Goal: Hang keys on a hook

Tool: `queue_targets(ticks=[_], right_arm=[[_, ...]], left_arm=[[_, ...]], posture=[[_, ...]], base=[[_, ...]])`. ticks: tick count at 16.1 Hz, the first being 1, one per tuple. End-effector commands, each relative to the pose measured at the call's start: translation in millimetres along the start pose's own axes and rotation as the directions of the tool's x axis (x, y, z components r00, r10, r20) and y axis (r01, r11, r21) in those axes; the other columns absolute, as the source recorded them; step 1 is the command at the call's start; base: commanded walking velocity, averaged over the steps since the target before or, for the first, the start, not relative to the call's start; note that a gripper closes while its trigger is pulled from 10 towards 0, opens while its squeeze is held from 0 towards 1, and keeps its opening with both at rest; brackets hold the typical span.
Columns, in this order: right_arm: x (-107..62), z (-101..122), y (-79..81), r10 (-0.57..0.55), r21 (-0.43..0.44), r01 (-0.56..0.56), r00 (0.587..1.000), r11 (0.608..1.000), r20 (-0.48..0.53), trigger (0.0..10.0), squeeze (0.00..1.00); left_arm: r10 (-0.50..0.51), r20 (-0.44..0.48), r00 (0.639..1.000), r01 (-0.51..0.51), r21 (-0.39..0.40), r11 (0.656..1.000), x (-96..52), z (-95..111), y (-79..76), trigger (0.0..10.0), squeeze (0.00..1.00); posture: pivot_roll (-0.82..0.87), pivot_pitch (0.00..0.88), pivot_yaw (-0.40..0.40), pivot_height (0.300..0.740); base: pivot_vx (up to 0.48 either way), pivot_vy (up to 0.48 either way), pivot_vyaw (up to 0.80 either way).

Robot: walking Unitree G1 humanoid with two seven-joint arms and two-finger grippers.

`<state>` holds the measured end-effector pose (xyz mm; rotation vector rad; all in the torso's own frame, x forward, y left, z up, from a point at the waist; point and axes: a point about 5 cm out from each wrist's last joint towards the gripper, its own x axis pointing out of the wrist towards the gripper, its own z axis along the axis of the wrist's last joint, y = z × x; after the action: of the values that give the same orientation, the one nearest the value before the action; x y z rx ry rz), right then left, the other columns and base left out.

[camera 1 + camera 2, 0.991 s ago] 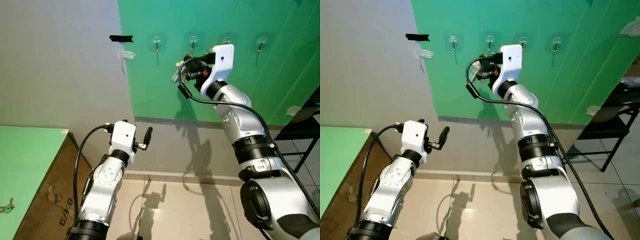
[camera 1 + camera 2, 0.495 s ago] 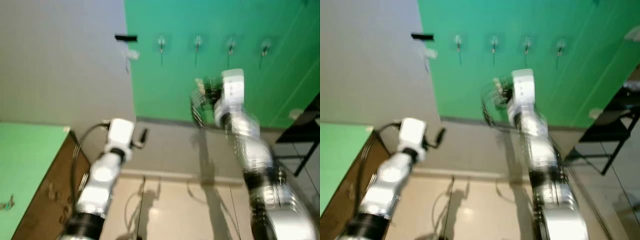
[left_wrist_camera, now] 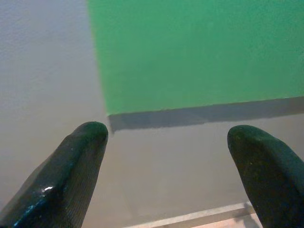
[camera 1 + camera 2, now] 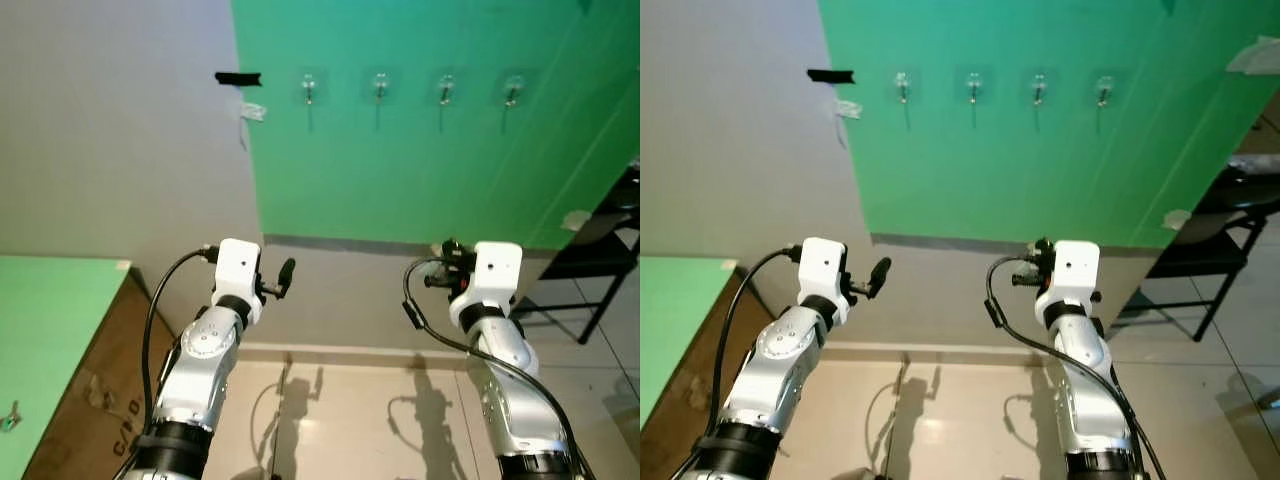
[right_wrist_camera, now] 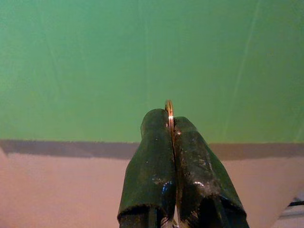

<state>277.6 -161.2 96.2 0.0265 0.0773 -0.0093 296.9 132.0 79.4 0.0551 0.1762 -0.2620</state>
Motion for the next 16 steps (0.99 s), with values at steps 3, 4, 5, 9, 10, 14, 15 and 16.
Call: queue_targets(ticks=[3, 4, 5, 9, 10, 14, 15, 16], right_arm=[[-14.5, 40.4, 7.0, 0.012, -0.071, 0.004, 0.975, 0.997, 0.222, 0.0, 0.0], [-18.0, 41.8, 6.4, 0.009, -0.069, 0.007, 0.975, 0.998, 0.223, 0.0, 0.0], [-23.7, 42.4, 4.7, 0.001, -0.06, 0.012, 0.975, 0.998, 0.223, 0.0, 0.0], [-58.4, 35.9, -9.1, -0.05, -0.094, 0.072, 0.976, 0.993, 0.213, 0.0, 0.0], [-62.7, 35.1, -10.8, -0.04, -0.099, 0.062, 0.978, 0.993, 0.204, 0.0, 0.0], [-85.1, 21.0, -20.1, -0.031, -0.057, 0.037, 0.996, 0.998, 0.088, 0.0, 0.0], [-86.5, 20.2, -20.4, -0.033, -0.057, 0.037, 0.996, 0.998, 0.084, 0.0, 0.0], [-93.9, 19.2, -22.0, -0.033, -0.05, 0.037, 0.997, 0.998, 0.067, 0.0, 0.0]], left_arm=[[-0.064, 0.246, 0.967, 0.035, 0.124, 0.992, -6.3, 46.1, -10.5, 10.0, 0.0], [-0.055, 0.277, 0.959, 0.021, 0.124, 0.992, -9.9, 52.5, -8.2, 10.0, 0.0], [-0.041, 0.331, 0.943, -0.001, 0.126, 0.992, -17.0, 62.9, -4.8, 10.0, 0.0], [0.02, 0.322, 0.947, -0.058, 0.108, 0.993, -46.8, 57.5, 12.6, 10.0, 0.0], [0.032, 0.305, 0.952, -0.067, 0.105, 0.992, -51.7, 53.2, 16.7, 10.0, 0.0], [0.007, 0.189, 0.982, -0.027, 0.103, 0.994, -65.2, 33.9, 19.3, 10.0, 0.0], [-0.01, 0.18, 0.984, -0.011, 0.115, 0.993, -64.6, 33.3, 17.7, 10.0, 0.0], [-0.012, 0.172, 0.985, -0.01, 0.125, 0.992, -65.7, 33.2, 18.2, 10.0, 0.0]], posture=[[-0.12, 0.0, 0.038, 0.74], [-0.12, 0.0, 0.038, 0.74], [-0.12, 0.0, 0.038, 0.74], [-0.11, 0.0, 0.037, 0.74], [-0.11, 0.0, 0.038, 0.74], [-0.11, 0.0, 0.034, 0.74], [-0.11, 0.0, 0.032, 0.74], [-0.11, 0.0, 0.034, 0.74]], base=[[0.0, 0.0, 0.0], [0.0, 0.0, 0.0], [0.0, 0.0, 0.0], [0.0, 0.0, 0.0], [0.0, 0.0, 0.0], [0.0, 0.0, 0.0], [0.0, 0.0, 0.0], [0.0, 0.0, 0.0]])
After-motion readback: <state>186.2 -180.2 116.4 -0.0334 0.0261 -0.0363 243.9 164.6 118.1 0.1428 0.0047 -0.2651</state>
